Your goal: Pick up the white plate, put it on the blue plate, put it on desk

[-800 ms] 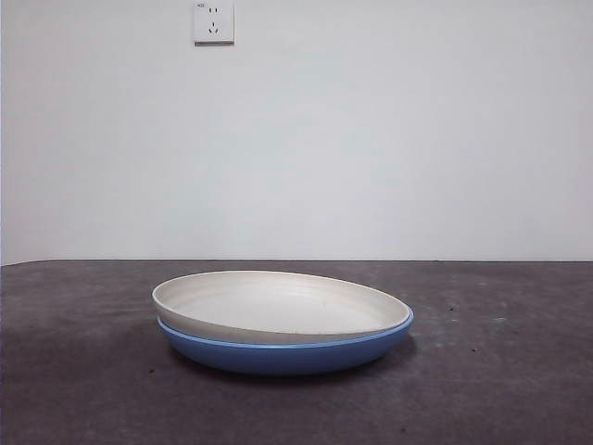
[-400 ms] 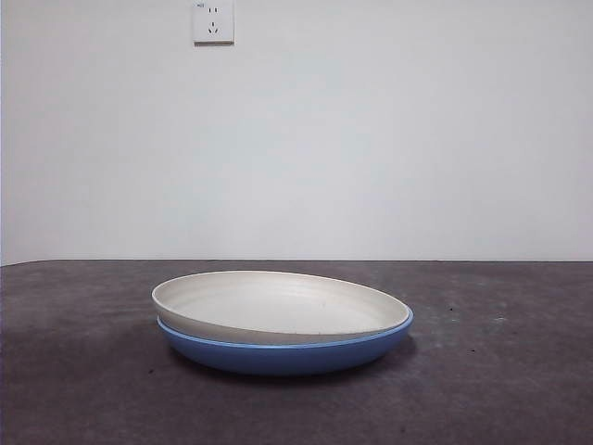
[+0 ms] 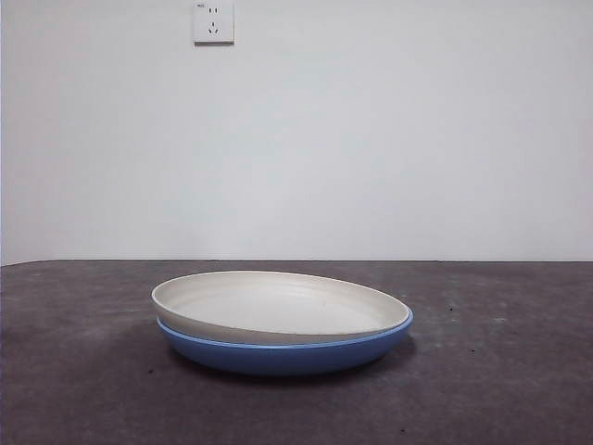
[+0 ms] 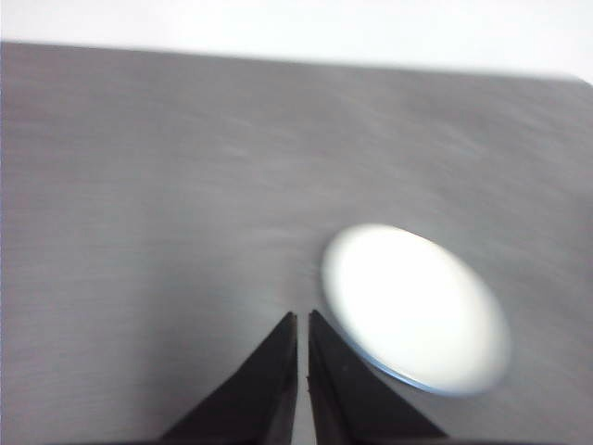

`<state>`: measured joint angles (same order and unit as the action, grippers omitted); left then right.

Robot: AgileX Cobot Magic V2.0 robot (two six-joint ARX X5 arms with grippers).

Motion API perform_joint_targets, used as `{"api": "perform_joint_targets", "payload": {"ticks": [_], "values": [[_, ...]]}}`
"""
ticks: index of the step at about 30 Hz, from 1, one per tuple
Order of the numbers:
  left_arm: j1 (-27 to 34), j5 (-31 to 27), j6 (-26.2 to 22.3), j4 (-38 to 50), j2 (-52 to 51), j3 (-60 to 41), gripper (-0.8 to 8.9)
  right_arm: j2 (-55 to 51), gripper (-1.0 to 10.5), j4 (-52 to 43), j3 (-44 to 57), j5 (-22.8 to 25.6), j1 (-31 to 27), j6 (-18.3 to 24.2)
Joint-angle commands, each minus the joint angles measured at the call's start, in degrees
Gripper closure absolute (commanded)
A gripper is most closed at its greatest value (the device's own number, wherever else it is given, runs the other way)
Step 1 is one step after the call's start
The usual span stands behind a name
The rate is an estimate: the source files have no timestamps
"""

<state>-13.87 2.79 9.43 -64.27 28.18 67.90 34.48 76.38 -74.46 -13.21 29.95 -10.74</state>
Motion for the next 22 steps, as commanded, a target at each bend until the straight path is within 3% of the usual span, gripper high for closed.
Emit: {"api": "perform_joint_targets", "payload": {"ticks": [1, 4, 7, 11, 13, 22], "values": [[2.86, -6.51, -3.76, 3.98, -4.59, -7.76, 7.94, 0.22, 9.3, 1.22, -0.87, 0.17, 0.31, -0.15], [4.39, -10.16, -6.93, 10.12, -10.38, -19.50, 7.94, 0.22, 9.3, 1.20, -0.90, 0.17, 0.31, -0.15], [4.44, -10.82, -7.17, 16.37, -13.55, -29.22, 7.94, 0.22, 9.3, 1.20, -0.87, 0.17, 0.31, -0.15], [5.01, -10.47, -7.30, 38.45, -15.85, -40.98, 7.94, 0.22, 9.3, 1.22, -0.92, 0.13, 0.31, -0.15], [5.46, -10.47, -7.30, 45.16, -17.33, -45.75, 7.94, 0.22, 9.3, 1.20, -0.92, 0.17, 0.31, -0.15], [8.39, -10.49, -7.48, 54.51, -27.47, -62.90, 7.94, 0.22, 9.3, 1.20, -0.92, 0.15, 0.28, -0.15]]}}
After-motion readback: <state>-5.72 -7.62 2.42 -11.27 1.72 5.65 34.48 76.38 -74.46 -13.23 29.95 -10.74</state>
